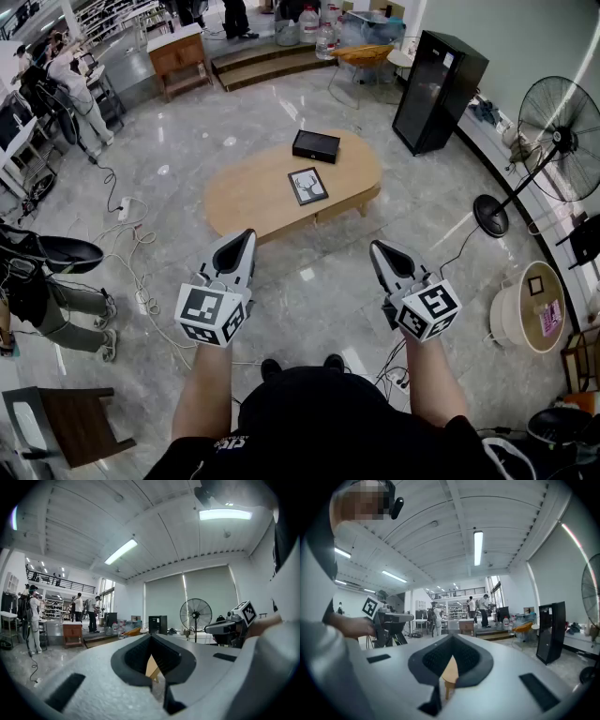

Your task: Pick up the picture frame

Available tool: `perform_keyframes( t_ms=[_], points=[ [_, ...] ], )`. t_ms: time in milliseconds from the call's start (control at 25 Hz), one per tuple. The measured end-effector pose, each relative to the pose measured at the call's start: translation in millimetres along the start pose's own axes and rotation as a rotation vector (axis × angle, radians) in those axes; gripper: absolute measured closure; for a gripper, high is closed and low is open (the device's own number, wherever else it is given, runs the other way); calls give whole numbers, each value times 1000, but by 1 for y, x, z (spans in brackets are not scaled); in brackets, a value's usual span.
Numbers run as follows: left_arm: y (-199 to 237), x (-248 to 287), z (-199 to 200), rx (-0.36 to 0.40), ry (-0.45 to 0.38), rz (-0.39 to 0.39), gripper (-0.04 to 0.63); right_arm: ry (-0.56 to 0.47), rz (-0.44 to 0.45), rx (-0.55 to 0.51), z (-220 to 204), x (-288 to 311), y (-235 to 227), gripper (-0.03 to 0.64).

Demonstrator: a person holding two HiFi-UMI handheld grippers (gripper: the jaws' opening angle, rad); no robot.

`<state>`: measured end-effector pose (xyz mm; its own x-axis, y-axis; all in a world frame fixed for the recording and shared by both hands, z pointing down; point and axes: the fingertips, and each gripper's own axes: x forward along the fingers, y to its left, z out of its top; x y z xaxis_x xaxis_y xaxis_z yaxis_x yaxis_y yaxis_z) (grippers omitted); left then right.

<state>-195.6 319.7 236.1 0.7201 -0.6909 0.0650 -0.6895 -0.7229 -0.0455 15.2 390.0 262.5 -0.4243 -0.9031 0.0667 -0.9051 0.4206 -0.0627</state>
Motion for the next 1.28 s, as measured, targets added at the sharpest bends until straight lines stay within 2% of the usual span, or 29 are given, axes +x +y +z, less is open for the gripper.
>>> perform_keyframes(
  t_ms=[120, 240, 680, 800, 1040, 1280],
  points=[
    [-6, 1, 2, 19, 3, -26, 587, 1, -7, -2, 0, -2, 0, 614],
    [-14, 5, -2, 1, 8, -41, 586, -3, -14, -5, 0, -11, -6, 614],
    [-59, 31, -6, -36, 16, -23, 584, 5, -36, 14, -9, -61, -52, 614],
    [-72, 35, -5, -42, 16, -12, 584, 17, -17, -10, -13, -72, -57, 612],
    [-102, 44, -8, -55, 34, -20, 584, 24, 4, 32, -19, -97, -72, 612],
    [-100, 60, -13, -75, 39, -44, 584, 34, 4, 59, -24, -93, -80, 612]
  ],
)
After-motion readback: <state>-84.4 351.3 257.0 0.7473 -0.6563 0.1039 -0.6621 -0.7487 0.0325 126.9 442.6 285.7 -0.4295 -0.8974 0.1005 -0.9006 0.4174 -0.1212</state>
